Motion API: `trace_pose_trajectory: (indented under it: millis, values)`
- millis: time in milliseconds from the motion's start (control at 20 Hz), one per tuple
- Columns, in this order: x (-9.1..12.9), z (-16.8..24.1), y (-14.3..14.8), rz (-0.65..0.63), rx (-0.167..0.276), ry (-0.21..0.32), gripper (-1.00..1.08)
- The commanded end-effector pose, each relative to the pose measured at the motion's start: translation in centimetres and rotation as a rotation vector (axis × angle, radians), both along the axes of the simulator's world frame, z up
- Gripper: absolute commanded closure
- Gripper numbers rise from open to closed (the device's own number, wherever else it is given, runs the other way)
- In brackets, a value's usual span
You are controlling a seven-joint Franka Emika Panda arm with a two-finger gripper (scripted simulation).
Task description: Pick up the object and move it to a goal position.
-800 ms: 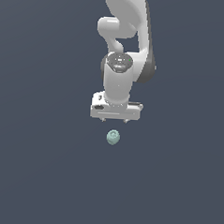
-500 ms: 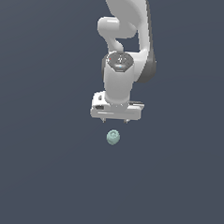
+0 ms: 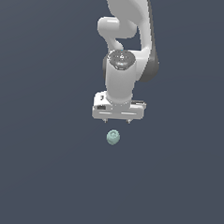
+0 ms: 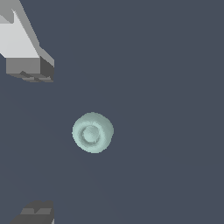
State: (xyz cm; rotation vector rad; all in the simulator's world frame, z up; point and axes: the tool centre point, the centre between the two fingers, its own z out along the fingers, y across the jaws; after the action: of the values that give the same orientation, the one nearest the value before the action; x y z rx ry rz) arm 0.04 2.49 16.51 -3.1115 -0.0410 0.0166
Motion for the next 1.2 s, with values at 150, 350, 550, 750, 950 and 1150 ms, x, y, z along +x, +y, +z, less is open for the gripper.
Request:
trace_pose_trajectory:
  millis: [150, 350, 550, 750, 950, 1150]
  values:
    - [0.0, -0.1, 0.0, -0.012, 0.0, 0.0, -0.92]
    - [0.1, -0.6, 0.0, -0.049, 0.0, 0.001, -0.92]
    - [0.3, -1.3, -0.1, -0.107, -0.002, 0.002, -0.92]
    - [0.5, -2.3, -0.2, -0.188, -0.005, 0.003, -0.92]
    - [0.8, -3.6, -0.4, -0.292, -0.01, 0.004, -0.92]
    - [1.0, -4.8, -0.6, -0.398, -0.017, 0.003, -0.92]
